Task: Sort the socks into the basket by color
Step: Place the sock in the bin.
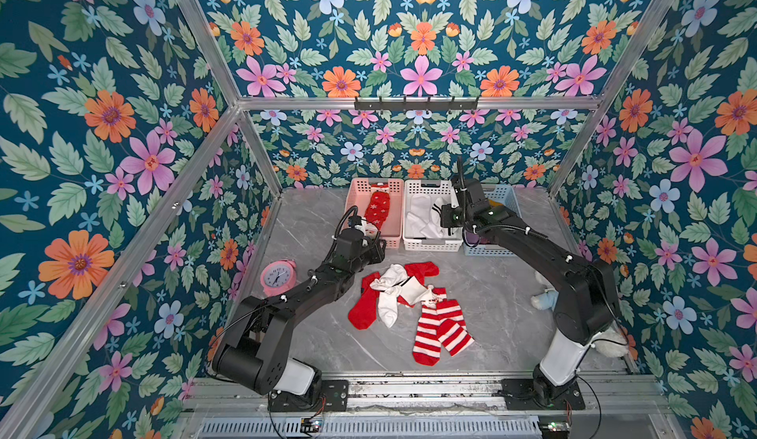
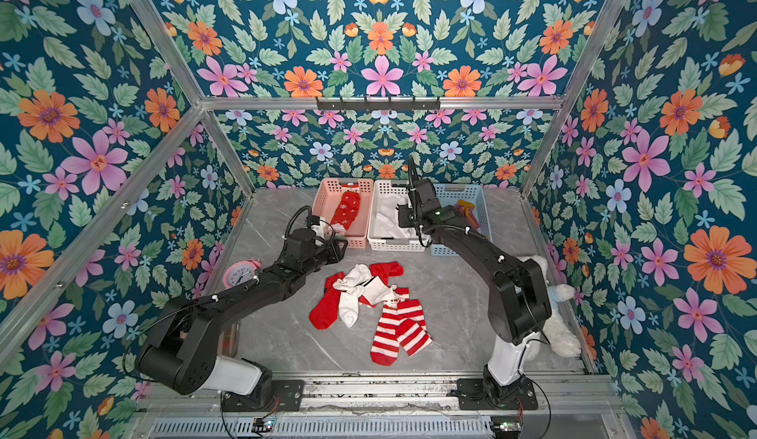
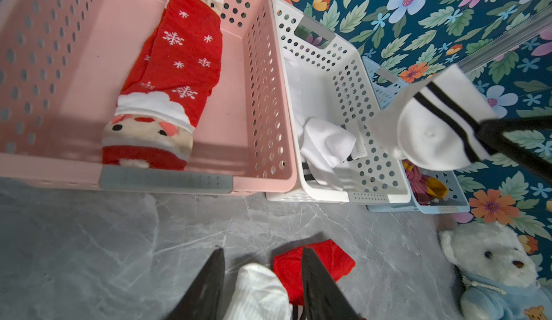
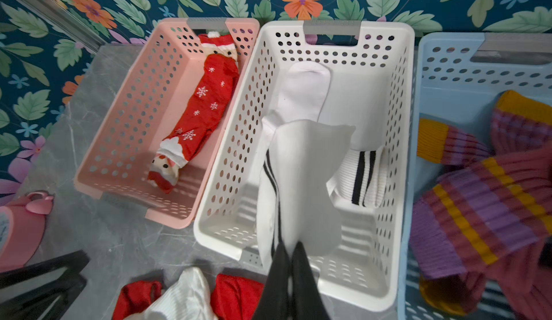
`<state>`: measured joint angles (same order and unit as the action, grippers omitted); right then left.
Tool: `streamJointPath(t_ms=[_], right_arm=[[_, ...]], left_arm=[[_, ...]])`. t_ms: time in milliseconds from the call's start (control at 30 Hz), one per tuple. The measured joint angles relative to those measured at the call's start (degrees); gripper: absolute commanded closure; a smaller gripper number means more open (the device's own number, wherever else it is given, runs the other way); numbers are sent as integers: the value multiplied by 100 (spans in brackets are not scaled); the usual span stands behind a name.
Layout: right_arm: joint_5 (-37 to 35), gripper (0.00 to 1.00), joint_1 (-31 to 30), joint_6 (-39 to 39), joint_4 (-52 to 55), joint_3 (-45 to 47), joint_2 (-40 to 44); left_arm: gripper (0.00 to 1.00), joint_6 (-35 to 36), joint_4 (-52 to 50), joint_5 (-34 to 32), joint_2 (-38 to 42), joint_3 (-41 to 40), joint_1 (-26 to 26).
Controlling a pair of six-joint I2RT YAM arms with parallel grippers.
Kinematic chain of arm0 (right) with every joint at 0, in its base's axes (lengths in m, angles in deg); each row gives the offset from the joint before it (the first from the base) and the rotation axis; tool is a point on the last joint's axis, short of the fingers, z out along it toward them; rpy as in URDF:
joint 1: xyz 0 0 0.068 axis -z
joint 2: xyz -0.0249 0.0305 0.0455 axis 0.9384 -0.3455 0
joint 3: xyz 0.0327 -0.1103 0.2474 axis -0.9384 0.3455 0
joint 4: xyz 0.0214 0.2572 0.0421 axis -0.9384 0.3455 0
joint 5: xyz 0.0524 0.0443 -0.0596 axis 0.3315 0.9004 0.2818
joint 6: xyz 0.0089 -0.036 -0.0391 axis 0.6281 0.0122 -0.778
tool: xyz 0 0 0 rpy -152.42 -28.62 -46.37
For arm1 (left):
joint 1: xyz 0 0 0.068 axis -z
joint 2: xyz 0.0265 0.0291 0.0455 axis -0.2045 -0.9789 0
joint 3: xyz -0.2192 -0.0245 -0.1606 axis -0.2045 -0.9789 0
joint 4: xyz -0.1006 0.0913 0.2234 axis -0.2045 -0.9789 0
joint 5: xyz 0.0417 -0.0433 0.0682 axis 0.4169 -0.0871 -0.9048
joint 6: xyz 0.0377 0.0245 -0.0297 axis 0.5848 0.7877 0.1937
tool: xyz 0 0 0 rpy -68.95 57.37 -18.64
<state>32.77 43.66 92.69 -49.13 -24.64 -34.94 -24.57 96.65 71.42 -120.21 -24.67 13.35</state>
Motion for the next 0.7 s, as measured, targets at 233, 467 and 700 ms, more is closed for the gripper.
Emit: streamJointPath(t_ms=[233, 467, 700], right_arm=[[129, 93, 293, -33, 177, -1115, -1027], [339, 72, 326, -107, 520, -1919, -1777], [553, 67, 328, -133, 638, -1617, -1580]], left_arm=[[54, -22, -33, -90, 243, -221, 0], [54, -20, -173, -131, 328, -275, 0], [54, -15, -208, -170, 306, -275, 0]])
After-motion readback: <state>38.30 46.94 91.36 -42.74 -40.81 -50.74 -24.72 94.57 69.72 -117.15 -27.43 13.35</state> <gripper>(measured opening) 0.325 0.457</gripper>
